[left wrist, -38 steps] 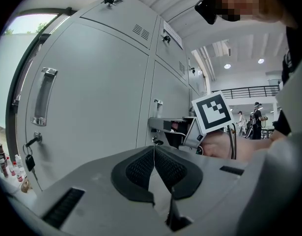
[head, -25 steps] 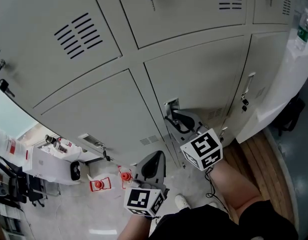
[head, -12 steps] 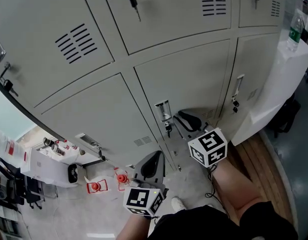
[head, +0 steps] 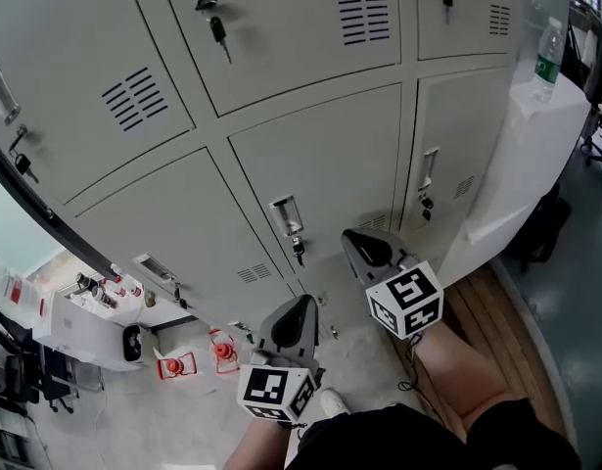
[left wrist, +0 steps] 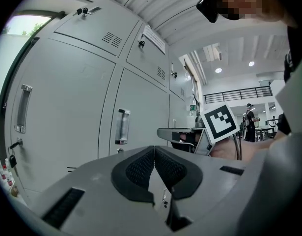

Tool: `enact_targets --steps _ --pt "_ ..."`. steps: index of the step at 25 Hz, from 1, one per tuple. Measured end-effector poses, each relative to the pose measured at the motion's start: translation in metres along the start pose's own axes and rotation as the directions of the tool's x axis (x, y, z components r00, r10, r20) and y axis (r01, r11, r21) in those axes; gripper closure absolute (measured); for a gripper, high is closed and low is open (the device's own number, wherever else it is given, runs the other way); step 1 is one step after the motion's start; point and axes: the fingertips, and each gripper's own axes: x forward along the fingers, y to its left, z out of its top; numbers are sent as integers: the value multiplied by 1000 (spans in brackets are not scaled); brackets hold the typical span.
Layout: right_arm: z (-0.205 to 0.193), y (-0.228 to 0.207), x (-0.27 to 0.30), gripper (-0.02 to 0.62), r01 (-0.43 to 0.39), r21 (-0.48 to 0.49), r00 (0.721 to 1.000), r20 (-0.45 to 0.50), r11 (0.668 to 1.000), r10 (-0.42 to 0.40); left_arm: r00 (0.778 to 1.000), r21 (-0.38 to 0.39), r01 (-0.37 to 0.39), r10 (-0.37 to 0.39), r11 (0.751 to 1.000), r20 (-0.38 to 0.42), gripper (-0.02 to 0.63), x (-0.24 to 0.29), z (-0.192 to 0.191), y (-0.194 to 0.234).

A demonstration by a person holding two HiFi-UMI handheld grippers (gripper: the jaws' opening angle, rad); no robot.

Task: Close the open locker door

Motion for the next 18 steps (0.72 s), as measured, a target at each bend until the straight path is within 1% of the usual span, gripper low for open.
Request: enact_targets --steps 7,10,16,18 --pt "8 -2 -49 541 -31 -13 999 19 999 31 1000 1 -19 19 1000 8 588 -5 1 -40" --pt "9 -3 -69 541 -49 -15 999 20 999 49 1000 -2 -27 27 1000 -11 588 -10 -4 -57" --pt "3 0 -102 541 -92 -2 995 25 996 92 998 10 -60 60 998 -4 588 -19 -8 -86" --pt "0 2 -112 541 -110 4 994 25 994 110 997 3 -79 79 997 -7 588 -24 -10 -95"
